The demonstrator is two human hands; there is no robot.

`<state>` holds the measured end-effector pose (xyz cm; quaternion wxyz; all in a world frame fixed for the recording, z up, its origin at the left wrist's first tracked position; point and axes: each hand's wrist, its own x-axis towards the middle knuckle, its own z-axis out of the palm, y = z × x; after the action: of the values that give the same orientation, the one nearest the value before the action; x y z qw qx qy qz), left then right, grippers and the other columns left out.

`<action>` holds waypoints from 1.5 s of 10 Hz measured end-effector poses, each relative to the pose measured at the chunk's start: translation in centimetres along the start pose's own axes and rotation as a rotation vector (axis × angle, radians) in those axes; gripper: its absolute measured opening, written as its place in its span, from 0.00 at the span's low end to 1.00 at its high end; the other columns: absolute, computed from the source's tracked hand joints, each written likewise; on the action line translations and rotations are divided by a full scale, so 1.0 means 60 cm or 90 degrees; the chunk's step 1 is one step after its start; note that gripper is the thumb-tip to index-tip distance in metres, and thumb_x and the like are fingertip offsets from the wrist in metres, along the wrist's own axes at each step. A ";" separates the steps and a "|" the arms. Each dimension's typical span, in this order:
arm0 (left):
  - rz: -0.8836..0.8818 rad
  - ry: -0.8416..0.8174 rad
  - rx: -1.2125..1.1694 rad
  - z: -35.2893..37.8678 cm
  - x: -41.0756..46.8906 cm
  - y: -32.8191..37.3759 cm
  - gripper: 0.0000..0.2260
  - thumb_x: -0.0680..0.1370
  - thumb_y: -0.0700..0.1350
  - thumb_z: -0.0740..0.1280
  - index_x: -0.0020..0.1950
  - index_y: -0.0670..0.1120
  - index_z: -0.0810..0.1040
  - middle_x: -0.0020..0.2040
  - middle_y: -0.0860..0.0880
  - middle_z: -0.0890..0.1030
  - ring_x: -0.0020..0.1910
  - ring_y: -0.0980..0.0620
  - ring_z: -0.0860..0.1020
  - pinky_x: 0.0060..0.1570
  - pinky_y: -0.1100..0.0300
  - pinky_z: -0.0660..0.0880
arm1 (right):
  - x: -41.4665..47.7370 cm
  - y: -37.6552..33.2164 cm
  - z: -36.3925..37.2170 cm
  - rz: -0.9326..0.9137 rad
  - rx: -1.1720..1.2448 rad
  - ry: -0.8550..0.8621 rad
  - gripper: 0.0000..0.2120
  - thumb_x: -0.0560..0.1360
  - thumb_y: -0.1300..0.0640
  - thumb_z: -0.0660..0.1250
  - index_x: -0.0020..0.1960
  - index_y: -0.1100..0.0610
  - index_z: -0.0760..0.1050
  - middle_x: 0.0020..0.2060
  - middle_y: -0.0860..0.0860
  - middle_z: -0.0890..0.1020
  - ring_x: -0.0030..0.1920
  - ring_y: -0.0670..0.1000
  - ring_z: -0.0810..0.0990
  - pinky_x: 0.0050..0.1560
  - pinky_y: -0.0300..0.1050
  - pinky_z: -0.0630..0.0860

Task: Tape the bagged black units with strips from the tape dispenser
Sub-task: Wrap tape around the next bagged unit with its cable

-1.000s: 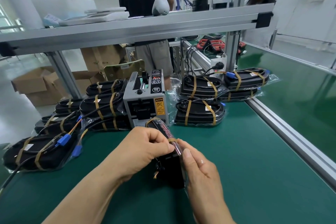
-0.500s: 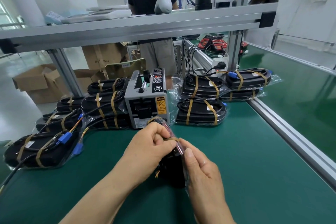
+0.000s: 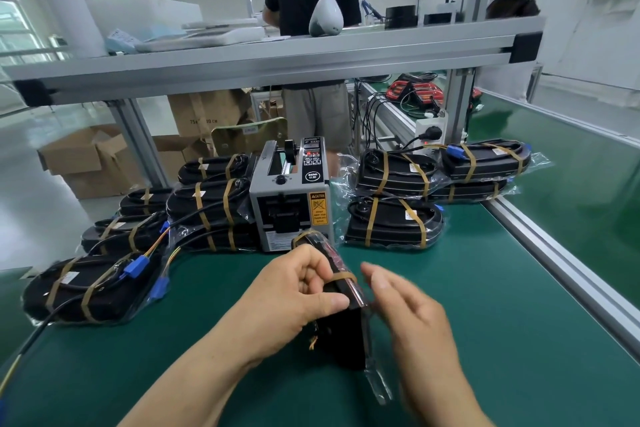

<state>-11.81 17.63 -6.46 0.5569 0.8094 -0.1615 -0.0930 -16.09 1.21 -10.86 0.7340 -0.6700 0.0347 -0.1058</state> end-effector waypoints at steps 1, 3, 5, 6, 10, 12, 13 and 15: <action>0.011 0.001 0.011 -0.001 0.003 -0.002 0.12 0.69 0.43 0.78 0.42 0.52 0.75 0.31 0.57 0.72 0.31 0.57 0.69 0.35 0.65 0.70 | 0.067 -0.051 -0.003 -0.026 -0.164 -0.027 0.10 0.70 0.47 0.75 0.51 0.45 0.84 0.45 0.39 0.86 0.48 0.35 0.82 0.49 0.32 0.76; 0.009 -0.009 0.002 -0.004 0.005 0.000 0.13 0.69 0.42 0.78 0.45 0.47 0.75 0.30 0.58 0.72 0.31 0.57 0.68 0.34 0.64 0.70 | 0.155 -0.097 0.070 -0.064 -0.594 -0.180 0.14 0.69 0.51 0.74 0.52 0.52 0.74 0.47 0.47 0.80 0.49 0.50 0.78 0.51 0.46 0.77; 0.014 -0.016 0.009 -0.008 0.004 -0.002 0.15 0.64 0.48 0.77 0.44 0.49 0.75 0.30 0.58 0.71 0.32 0.57 0.68 0.35 0.63 0.69 | 0.163 -0.088 0.083 -0.103 -0.691 -0.162 0.09 0.73 0.50 0.70 0.39 0.51 0.72 0.44 0.52 0.82 0.47 0.54 0.80 0.42 0.43 0.72; 0.016 -0.019 0.014 -0.006 0.005 0.000 0.14 0.64 0.49 0.77 0.43 0.49 0.75 0.30 0.58 0.71 0.32 0.55 0.68 0.37 0.60 0.69 | 0.163 -0.083 0.085 -0.138 -0.729 -0.131 0.07 0.78 0.53 0.64 0.45 0.55 0.77 0.46 0.55 0.83 0.48 0.57 0.81 0.43 0.44 0.73; -0.102 0.250 -0.265 -0.037 0.059 -0.023 0.07 0.76 0.46 0.72 0.38 0.48 0.82 0.31 0.51 0.75 0.30 0.56 0.73 0.33 0.65 0.73 | 0.163 -0.056 0.073 -0.130 -0.738 -0.069 0.07 0.83 0.52 0.57 0.48 0.55 0.68 0.50 0.54 0.78 0.46 0.56 0.75 0.42 0.45 0.66; -0.331 0.397 -0.506 -0.066 0.173 -0.059 0.10 0.82 0.45 0.64 0.41 0.46 0.78 0.31 0.52 0.79 0.32 0.58 0.75 0.33 0.65 0.68 | 0.160 -0.056 0.073 -0.125 -0.681 -0.068 0.07 0.82 0.54 0.55 0.49 0.56 0.68 0.45 0.54 0.77 0.49 0.58 0.79 0.44 0.47 0.71; -0.356 0.413 -0.504 -0.064 0.197 -0.056 0.11 0.80 0.45 0.66 0.39 0.46 0.77 0.22 0.55 0.78 0.28 0.60 0.75 0.31 0.65 0.68 | 0.158 -0.054 0.076 -0.129 -0.662 -0.070 0.07 0.82 0.54 0.55 0.49 0.56 0.68 0.43 0.53 0.76 0.48 0.57 0.79 0.43 0.47 0.71; -0.374 0.500 -0.574 -0.055 0.221 -0.041 0.06 0.78 0.40 0.68 0.41 0.44 0.76 0.30 0.50 0.79 0.28 0.57 0.75 0.30 0.64 0.68 | 0.158 -0.056 0.076 -0.108 -0.645 -0.073 0.09 0.82 0.54 0.56 0.52 0.58 0.72 0.48 0.56 0.80 0.49 0.58 0.80 0.46 0.48 0.73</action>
<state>1.98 16.48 -7.16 0.8098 0.4814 0.3354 0.0023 -6.33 3.49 -6.18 0.3073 -0.9465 -0.0133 -0.0978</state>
